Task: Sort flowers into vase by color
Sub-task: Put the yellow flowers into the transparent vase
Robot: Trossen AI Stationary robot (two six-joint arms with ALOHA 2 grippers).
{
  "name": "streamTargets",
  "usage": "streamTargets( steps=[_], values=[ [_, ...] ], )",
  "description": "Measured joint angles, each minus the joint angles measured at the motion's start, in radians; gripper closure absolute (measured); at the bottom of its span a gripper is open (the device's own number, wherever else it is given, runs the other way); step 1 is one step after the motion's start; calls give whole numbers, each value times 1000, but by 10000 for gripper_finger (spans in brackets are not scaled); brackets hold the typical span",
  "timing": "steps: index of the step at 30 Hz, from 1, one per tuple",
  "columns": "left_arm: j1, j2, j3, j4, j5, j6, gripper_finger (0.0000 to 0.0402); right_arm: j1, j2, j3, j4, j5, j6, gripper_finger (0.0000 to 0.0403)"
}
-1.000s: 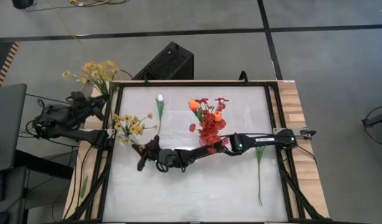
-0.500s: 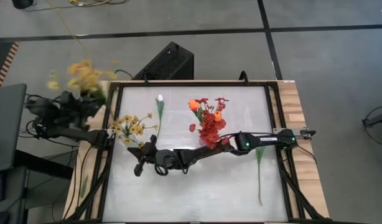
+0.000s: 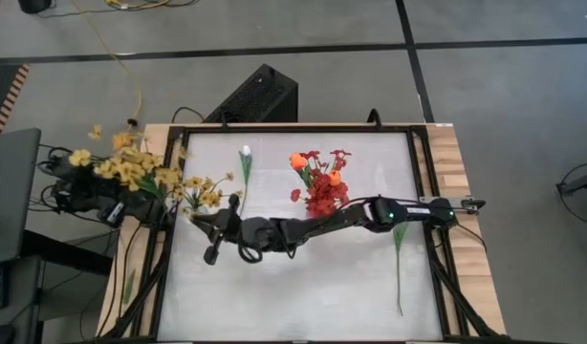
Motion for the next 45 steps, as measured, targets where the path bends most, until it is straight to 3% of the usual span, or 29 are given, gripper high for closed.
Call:
streamTargets(
  steps=[3, 14, 20, 26, 33, 40, 45],
  values=[
    [0, 0, -32, 42, -9, -33, 401, -1, -32, 0, 0, -60, -18, 308],
    [0, 16, -180, 274, -45, -104, 401, -16, -66, 0, -11, -64, 25, 165],
    [0, 16, -186, 263, -115, -103, 401, -32, -66, 0, -19, -155, 49, 142],
    [0, 16, -186, 268, -166, -94, 401, -55, -66, 0, -26, -166, 89, 155],
    [0, 16, -186, 280, -266, -112, 401, -79, -65, 0, -25, -201, 99, 201],
    [0, 16, -186, 281, -317, -127, 401, -86, -65, 0, -9, -217, 99, 268],
    [0, 16, -186, 282, -318, -145, 387, -88, -64, 0, 2, -215, 100, 344]
  ],
)
